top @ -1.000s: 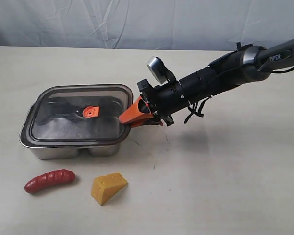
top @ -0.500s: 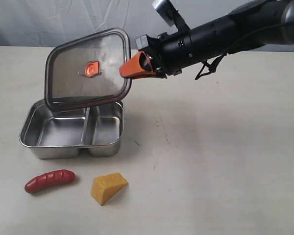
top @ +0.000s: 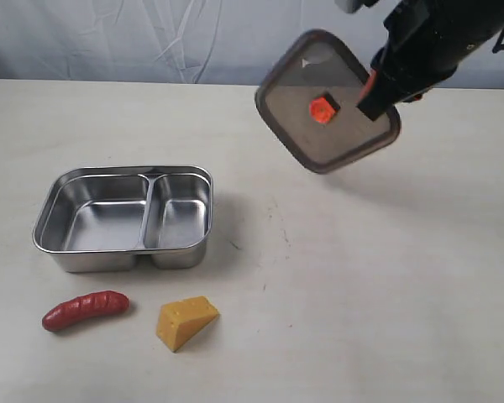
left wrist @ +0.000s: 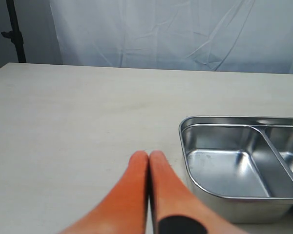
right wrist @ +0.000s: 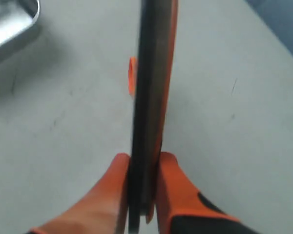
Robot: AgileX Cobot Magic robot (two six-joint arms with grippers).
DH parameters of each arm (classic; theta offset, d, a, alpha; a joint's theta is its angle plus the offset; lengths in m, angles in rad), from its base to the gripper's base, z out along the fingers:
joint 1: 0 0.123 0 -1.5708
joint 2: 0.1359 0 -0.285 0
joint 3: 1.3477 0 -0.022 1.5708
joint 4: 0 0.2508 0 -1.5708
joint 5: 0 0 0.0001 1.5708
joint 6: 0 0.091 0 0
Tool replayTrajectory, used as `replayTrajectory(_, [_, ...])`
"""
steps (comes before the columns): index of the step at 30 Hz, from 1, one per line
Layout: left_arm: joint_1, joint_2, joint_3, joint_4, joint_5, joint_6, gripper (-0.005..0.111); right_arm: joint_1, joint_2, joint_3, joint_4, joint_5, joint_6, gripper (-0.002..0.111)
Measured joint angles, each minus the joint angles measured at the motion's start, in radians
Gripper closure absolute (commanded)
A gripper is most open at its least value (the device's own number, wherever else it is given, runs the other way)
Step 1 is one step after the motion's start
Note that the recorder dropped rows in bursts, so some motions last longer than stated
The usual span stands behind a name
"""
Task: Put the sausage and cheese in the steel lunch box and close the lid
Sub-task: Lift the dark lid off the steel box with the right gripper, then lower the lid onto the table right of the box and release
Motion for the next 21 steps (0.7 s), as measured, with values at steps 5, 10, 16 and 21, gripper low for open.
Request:
replayTrajectory(5, [0.0,0.0,0.0,0.0,0.0,0.0,0.106,0.056,0.022,0.0,-0.137,0.122,0.005,0.109])
replayTrajectory(10, [0.0,0.0,0.0,0.0,0.0,0.0,0.106,0.208,0.079,0.026,-0.164,0.163,0.022,0.109])
replayTrajectory(16, [0.0,0.0,0.0,0.0,0.0,0.0,0.106,0.327,0.166,0.108,-0.2,0.186,0.097,0.109])
replayTrajectory(21, [0.0,0.0,0.0,0.0,0.0,0.0,0.106,0.393,0.212,0.168,-0.204,0.19,0.113,0.109])
